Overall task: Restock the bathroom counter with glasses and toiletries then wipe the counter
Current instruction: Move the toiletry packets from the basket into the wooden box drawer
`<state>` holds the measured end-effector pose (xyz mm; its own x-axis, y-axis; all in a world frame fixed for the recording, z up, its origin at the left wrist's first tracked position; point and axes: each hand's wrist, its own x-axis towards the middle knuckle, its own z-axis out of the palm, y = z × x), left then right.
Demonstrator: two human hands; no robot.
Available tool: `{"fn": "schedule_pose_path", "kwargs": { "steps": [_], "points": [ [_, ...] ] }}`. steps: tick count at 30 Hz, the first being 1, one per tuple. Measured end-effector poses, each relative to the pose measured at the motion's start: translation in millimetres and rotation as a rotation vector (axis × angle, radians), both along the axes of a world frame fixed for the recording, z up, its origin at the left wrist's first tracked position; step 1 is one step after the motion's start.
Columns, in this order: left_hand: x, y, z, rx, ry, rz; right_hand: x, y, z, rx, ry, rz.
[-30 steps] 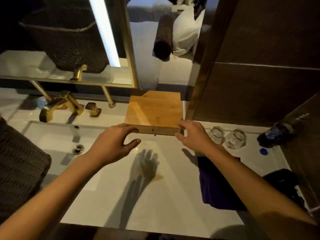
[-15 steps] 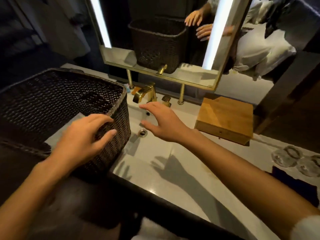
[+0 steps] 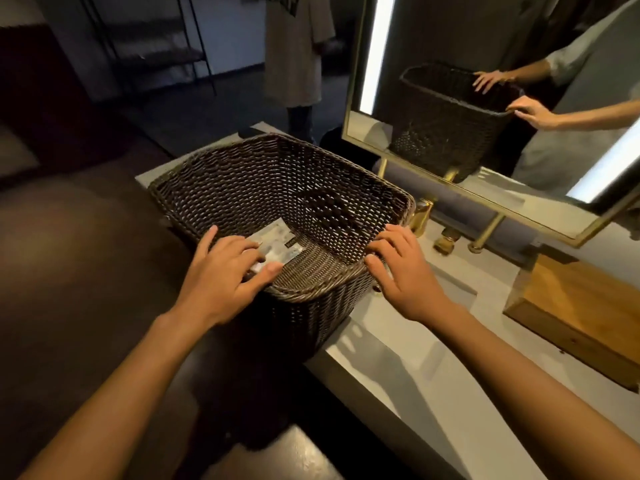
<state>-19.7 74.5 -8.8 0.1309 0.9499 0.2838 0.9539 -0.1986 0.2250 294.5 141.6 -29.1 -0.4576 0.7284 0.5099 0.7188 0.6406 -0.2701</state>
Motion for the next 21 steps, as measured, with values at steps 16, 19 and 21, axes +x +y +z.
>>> {"fn": "schedule_pose_path", "kwargs": {
  "steps": [16, 19, 21],
  "points": [
    [-26, 20, -36, 0.317, -0.215, 0.065, 3, 23, 23, -0.011, -0.347, 0.128],
    [-27, 20, -40, 0.336, -0.229, 0.072, -13, 45, 46, -0.222, -0.588, 0.223],
    [-26, 19, -41, 0.338, -0.235, 0.079, -31, 66, 54, -0.417, -0.717, 0.266]
  ]
}}
